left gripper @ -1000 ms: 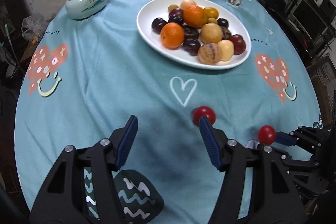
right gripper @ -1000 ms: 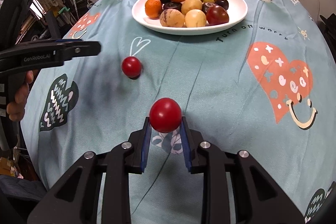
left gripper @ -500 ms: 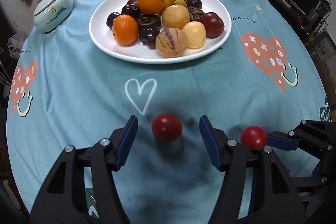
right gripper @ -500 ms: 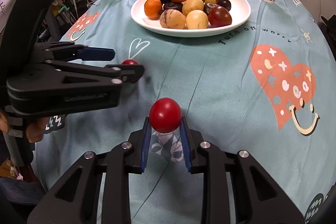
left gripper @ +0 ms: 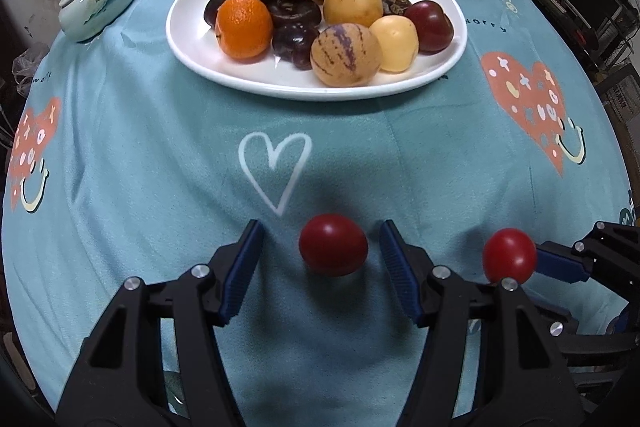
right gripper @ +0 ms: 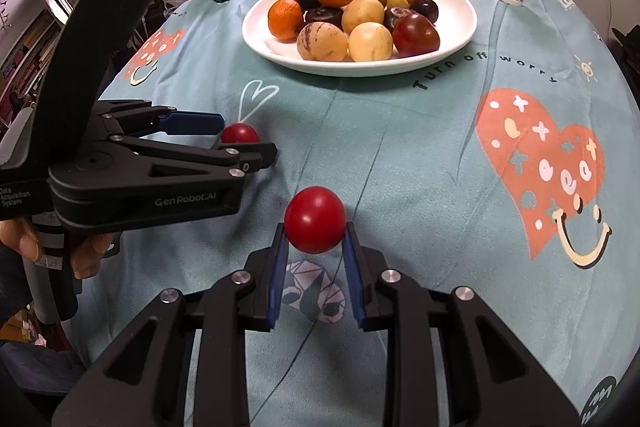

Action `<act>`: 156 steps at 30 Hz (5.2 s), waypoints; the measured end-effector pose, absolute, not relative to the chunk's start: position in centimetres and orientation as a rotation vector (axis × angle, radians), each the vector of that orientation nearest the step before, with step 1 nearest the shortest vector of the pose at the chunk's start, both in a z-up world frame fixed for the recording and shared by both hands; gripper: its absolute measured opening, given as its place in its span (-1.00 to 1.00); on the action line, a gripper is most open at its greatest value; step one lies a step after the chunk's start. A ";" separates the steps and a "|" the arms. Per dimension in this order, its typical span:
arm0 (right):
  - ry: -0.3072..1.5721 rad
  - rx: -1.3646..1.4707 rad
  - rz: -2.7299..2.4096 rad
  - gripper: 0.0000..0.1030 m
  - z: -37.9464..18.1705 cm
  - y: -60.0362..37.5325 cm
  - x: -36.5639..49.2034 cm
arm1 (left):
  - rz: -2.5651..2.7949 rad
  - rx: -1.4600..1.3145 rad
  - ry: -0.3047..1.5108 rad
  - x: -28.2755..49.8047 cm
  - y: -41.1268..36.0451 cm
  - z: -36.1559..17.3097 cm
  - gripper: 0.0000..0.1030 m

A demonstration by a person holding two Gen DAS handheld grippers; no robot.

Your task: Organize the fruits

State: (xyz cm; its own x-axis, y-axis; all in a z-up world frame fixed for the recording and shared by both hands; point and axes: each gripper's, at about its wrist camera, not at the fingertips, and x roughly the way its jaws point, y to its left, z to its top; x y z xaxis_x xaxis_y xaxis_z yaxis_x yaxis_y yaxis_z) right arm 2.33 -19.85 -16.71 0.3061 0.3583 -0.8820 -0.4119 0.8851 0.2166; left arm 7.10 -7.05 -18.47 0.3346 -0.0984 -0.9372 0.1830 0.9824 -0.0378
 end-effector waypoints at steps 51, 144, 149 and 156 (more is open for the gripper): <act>1.114 -0.109 0.559 -0.46 -14.7 -16.9 -4.1 | -0.140 0.092 1.113 -2.4 -4.8 -12.9 -0.36; 0.919 -0.015 0.466 0.26 -7.5 -21.5 13.8 | -0.011 0.060 0.768 14.9 -5.2 -3.4 0.87; 0.893 -0.059 0.479 0.26 -6.7 -21.4 9.2 | -0.029 0.046 0.745 12.8 -5.8 -1.6 0.92; 0.875 -0.080 0.434 0.25 -7.2 -22.0 5.3 | 0.018 0.012 0.684 9.1 -5.6 0.2 0.95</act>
